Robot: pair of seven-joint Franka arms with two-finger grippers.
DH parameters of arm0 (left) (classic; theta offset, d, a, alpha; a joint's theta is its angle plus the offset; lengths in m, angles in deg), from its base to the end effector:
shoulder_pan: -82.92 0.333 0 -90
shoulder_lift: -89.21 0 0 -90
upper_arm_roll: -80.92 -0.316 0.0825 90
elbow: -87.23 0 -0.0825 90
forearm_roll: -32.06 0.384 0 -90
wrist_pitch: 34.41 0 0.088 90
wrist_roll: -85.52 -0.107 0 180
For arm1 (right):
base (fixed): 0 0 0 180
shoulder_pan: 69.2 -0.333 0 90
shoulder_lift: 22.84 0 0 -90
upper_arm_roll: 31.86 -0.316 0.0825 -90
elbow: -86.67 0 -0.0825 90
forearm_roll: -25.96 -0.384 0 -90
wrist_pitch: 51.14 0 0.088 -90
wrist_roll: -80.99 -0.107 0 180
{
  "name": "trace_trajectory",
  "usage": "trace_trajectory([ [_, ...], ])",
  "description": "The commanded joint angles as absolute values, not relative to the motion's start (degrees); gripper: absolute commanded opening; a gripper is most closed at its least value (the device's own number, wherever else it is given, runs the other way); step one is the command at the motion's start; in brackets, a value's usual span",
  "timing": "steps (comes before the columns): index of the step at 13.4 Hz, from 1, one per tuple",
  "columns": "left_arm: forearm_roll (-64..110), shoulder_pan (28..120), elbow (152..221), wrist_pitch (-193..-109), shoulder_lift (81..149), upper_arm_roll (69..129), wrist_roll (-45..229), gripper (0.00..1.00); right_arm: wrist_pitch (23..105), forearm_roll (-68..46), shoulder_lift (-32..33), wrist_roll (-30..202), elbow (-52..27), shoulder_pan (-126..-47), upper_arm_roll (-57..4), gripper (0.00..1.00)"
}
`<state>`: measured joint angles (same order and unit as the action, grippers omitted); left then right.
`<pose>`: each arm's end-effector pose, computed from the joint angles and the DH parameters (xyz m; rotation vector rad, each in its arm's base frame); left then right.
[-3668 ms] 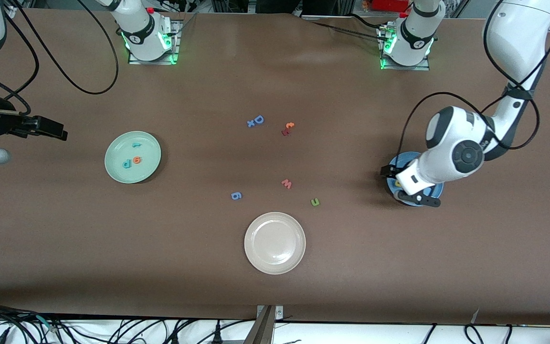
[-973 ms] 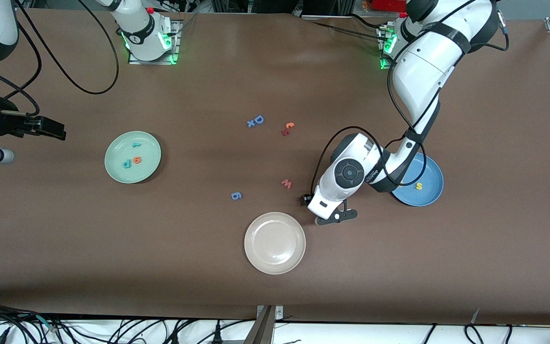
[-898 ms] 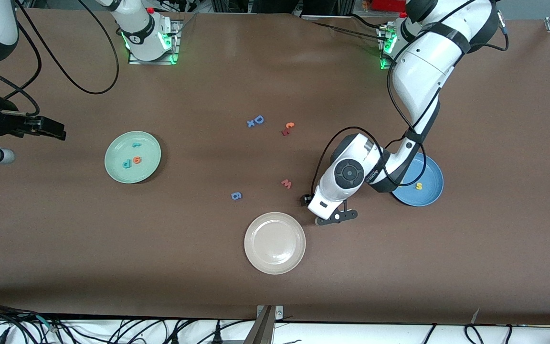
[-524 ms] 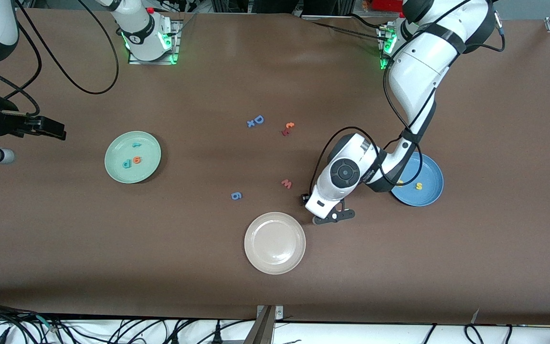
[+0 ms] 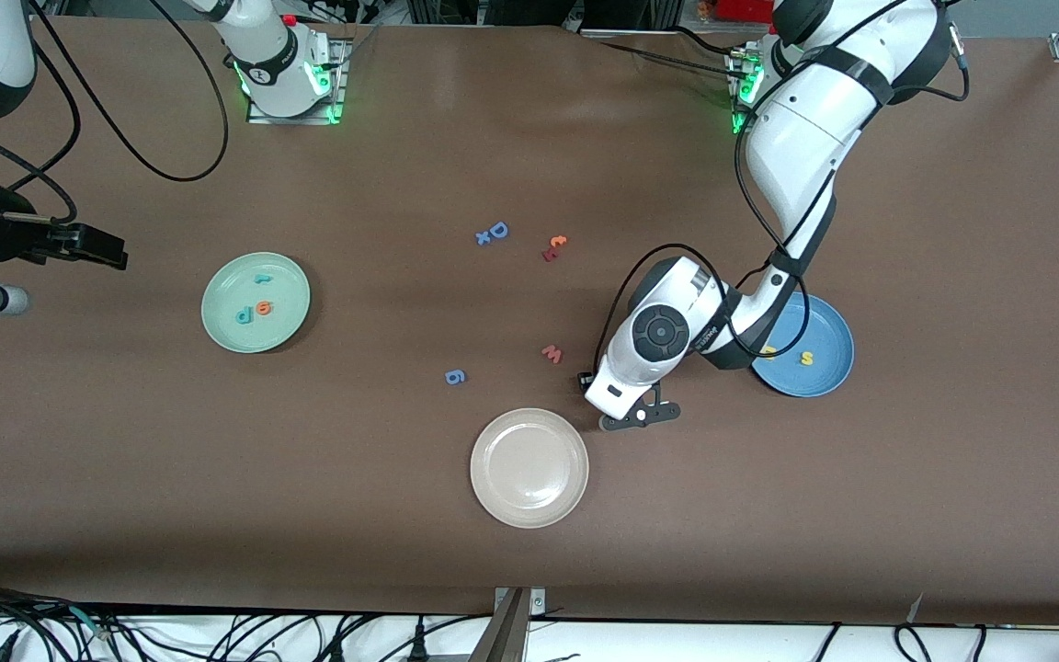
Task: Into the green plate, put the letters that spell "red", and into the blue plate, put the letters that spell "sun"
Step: 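Lower the left gripper onto the green n and close it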
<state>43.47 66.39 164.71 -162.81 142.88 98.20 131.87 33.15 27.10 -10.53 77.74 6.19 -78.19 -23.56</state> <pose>0.6387 -0.3629 0.1722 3.0598 0.3230 -0.0926 0.6061 0.0143 0.5703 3.0770 -0.0680 -0.2224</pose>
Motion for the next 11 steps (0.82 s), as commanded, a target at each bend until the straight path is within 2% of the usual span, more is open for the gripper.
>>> trace_trajectory([
  [1,45.6,65.3,162.4,-161.6,143.9,97.5,131.2,0.45,33.0,28.1,-11.2,78.4,5.5,-78.3,-23.8,1.00],
  [2,45.6,65.3,162.4,-161.6,143.9,97.6,131.3,0.39,33.0,28.1,-11.2,78.4,5.5,-78.3,-23.7,1.00],
  [3,45.7,65.3,162.4,-161.6,143.9,97.6,131.3,0.38,33.0,28.1,-11.2,78.4,5.5,-78.3,-23.7,1.00],
  [4,45.7,65.3,162.4,-161.6,143.9,97.5,131.4,0.30,33.1,28.1,-11.2,78.4,5.5,-78.3,-23.7,1.00],
  [6,46.4,65.3,162.6,-161.7,143.9,97.6,131.5,0.29,33.1,28.1,-11.2,78.4,5.5,-78.3,-23.8,1.00],
  [8,47.1,65.3,162.8,-161.8,143.9,97.6,131.7,0.21,33.1,28.1,-11.2,78.4,5.5,-78.3,-23.8,1.00],
  [11,47.4,65.3,162.9,-161.8,143.9,97.6,131.7,0.15,33.1,28.1,-11.2,78.4,5.5,-78.3,-23.8,1.00],
])
